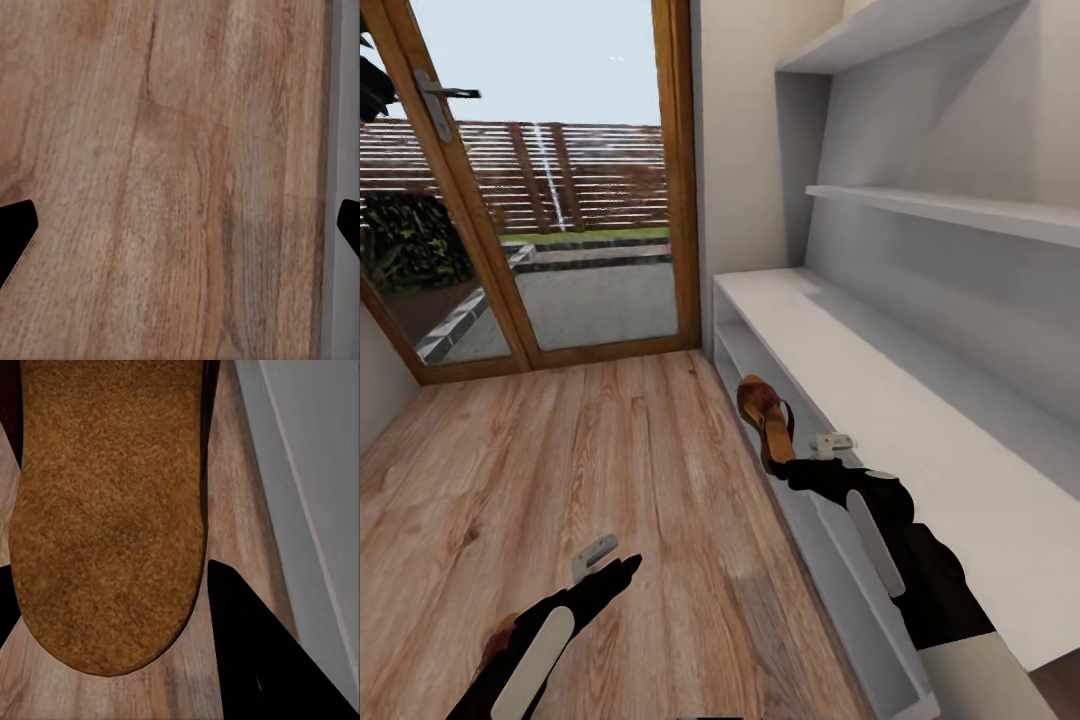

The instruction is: Pick up the two gym shoes and the two sandals from the corridor floor and place them onto the hallstand (shoe rack) in the corridor, making sure they are on the rack and not on the floor. Arrange them so the two gym shoes are next to each other and the two sandals are next to each other.

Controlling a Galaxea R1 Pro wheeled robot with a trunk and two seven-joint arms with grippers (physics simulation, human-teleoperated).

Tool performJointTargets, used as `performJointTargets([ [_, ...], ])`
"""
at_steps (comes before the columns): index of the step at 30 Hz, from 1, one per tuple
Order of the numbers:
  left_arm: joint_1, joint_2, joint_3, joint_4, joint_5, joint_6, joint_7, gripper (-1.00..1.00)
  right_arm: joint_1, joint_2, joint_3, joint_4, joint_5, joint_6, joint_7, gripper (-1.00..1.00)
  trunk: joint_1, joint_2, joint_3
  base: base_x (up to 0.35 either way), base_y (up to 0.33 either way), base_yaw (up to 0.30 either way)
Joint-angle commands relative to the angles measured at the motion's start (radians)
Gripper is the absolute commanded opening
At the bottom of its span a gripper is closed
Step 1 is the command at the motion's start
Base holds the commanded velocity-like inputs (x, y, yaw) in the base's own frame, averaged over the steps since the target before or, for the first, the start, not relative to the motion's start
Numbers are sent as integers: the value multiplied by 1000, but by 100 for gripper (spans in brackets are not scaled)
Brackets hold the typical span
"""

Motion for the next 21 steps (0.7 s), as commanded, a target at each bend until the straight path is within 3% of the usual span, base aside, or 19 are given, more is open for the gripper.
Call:
performJointTargets([
  [1, 0, 0, 0, 0, 0, 0, 0, 100, 0, 0, 2, 0, -3, 0, -3, -100, 0, 0, 0, 2, 0, 221],
  [9, 0, 0, 0, 0, 1, 0, 0, 100, 0, -2, 7, -1, -3, -1, -3, -100, 0, 0, 0, 1, 0, 221],
  [15, 0, 0, 0, 0, 0, 1, -1, 100, 1, -2, 8, -3, -2, -1, -3, -100, 0, 0, 0, 15, 0, 65],
  [21, 0, 0, -1, 0, 1, 1, 0, 100, 1, -2, 8, -4, -2, -1, -3, -100, 0, 0, 0, 220, 0, 11],
])
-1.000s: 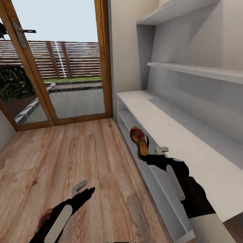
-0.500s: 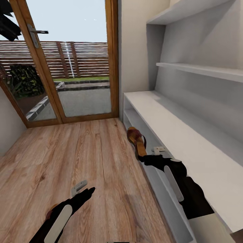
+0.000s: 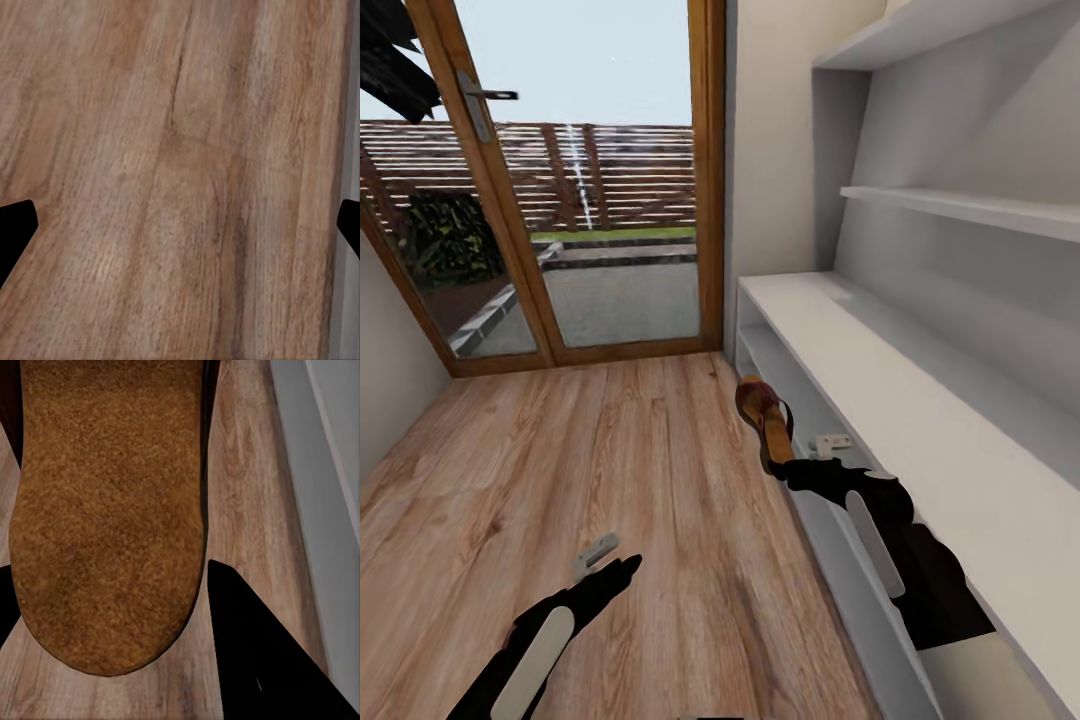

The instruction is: Pick up the two gym shoes and the two sandals from the corridor floor and place them onto the hallstand (shoe rack) in the corridor, making sure they are on the rack and not on the floor. Arrange them so the two gym shoes are next to each other and the two sandals are next to each other.

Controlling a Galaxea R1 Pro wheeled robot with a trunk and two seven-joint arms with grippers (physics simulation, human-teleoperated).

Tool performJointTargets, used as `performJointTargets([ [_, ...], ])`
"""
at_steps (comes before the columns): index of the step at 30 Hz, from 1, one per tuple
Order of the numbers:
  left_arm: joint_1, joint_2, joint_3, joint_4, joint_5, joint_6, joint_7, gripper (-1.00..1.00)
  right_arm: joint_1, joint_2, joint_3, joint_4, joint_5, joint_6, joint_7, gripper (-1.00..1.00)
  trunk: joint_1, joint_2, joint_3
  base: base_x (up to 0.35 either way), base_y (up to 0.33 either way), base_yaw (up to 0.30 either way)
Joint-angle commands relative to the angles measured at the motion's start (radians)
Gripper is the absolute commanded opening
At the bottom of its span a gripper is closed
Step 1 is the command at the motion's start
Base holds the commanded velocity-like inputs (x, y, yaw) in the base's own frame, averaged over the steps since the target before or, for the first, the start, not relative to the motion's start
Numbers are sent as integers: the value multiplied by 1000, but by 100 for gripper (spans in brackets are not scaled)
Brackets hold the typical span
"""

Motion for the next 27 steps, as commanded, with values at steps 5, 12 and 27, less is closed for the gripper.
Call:
performJointTargets([
  [5, 0, 0, 1, 0, 0, -1, 0, 100, 0, 0, 0, 0, -4, 0, -3, -100, 0, 0, 0, 97, 0, 1],
  [12, 0, 0, 1, 0, 0, 0, 0, 100, 0, 0, 0, -1, -5, 1, -3, -100, 0, 0, 0, 19, 0, 0],
  [27, 0, 1, 1, 0, 0, 2, -1, 100, 0, 0, 0, -2, -5, 1, -3, -100, 0, 0, 0, 65, -16, 82],
])
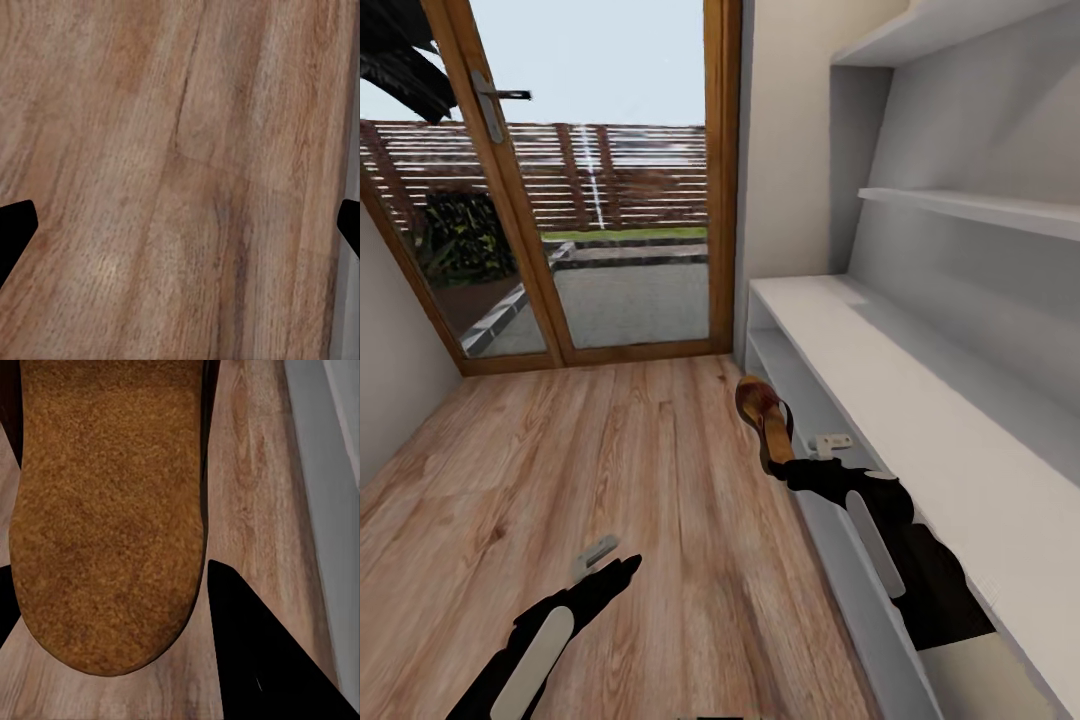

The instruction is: Pick up the two gym shoes and the two sandals from the corridor floor and place them onto the hallstand (shoe rack) in the corridor, making sure they are on the rack and not on the floor. Arrange them so the two gym shoes are next to each other and the two sandals are next to each other.

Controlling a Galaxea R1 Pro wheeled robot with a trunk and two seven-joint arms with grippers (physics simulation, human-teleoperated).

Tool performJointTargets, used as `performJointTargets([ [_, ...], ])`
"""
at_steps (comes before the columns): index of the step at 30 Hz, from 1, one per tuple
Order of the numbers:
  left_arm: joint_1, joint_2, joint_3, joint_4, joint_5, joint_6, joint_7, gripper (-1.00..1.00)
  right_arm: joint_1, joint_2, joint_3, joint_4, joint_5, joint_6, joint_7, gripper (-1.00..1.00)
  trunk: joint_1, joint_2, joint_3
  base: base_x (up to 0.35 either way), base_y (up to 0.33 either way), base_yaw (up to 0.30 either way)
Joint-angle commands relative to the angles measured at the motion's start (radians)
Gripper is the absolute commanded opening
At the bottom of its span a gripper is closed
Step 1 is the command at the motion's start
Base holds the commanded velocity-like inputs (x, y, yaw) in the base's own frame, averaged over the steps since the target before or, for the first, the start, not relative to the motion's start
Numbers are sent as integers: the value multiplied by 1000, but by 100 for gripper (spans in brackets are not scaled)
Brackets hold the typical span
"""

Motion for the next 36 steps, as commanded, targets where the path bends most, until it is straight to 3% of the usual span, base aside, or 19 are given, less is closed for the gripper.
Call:
performJointTargets([
  [1, 0, 0, 0, 0, 0, -1, 0, 100, 0, 0, 0, 0, -4, 0, -3, -100, 0, 0, 0, 223, -61, 11],
  [15, 0, 0, 1, 0, 0, -1, -1, 100, 0, 0, 0, 0, -4, 0, -3, -100, 0, 0, 0, 40, -11, 11],
  [26, 0, 0, 2, 0, 0, -1, 0, 100, 0, -1, 0, 0, -4, 0, -3, -100, 0, 0, 0, 1, 0, 198],
  [36, 1, 0, 1, 0, 0, -3, 0, 100, 0, -1, 0, 0, -4, -1, -3, -100, 0, 0, 0, 151, 0, 32],
])
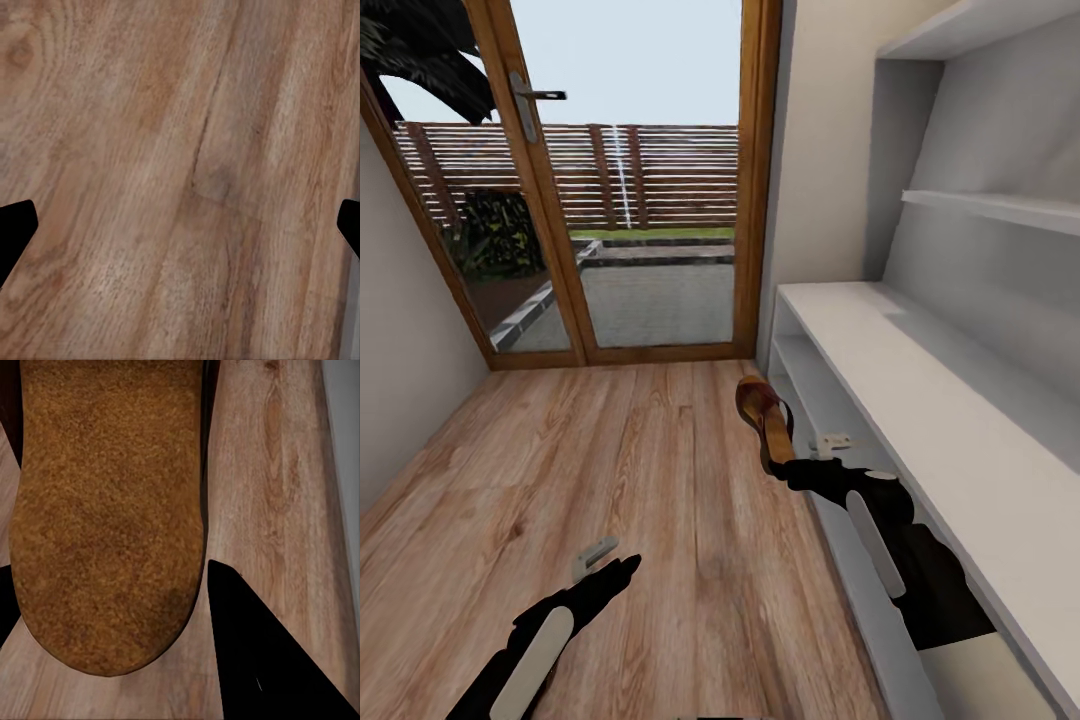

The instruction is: Pick up the two gym shoes and the two sandals from the corridor floor and place them onto the hallstand (shoe rack) in the corridor, making sure they are on the rack and not on the floor. Arrange them so the two gym shoes are next to each other and the two sandals are next to each other.

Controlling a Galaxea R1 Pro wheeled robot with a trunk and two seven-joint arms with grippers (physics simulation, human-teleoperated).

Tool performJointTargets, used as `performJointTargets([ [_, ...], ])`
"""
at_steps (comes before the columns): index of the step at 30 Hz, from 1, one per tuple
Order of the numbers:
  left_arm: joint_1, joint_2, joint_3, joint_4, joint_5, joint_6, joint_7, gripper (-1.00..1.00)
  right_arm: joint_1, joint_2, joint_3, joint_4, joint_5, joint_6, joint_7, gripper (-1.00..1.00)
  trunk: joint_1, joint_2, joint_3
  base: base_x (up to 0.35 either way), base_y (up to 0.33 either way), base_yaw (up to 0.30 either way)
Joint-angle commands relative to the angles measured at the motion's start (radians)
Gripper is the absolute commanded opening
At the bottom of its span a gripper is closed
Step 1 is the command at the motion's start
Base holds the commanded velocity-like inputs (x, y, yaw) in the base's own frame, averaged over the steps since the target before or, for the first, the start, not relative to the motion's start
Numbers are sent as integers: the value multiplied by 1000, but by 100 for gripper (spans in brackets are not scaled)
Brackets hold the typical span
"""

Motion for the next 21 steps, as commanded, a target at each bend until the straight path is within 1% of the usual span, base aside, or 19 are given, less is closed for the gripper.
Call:
performJointTargets([
  [1, 0, 0, 0, 0, 0, 0, 0, 100, 0, 0, 0, 0, -4, 0, -3, -100, 0, 0, 0, 102, 0, 3],
  [6, 0, 0, 0, 0, 0, 0, -1, 100, 0, 0, 1, 0, -4, 0, -3, -100, 0, 0, 0, 51, 0, 1],
  [16, 1, 2, 1, 0, -1, 3, -1, 100, 5, -1, 2, -17, -4, 1, -3, -100, 0, 0, 0, 7, 0, 1],
  [21, 1, 4, 4, 0, -1, 5, -1, 100, 7, 0, 2, -19, -4, 1, -3, -100, 0, 0, 0, 1, 0, 104],
])
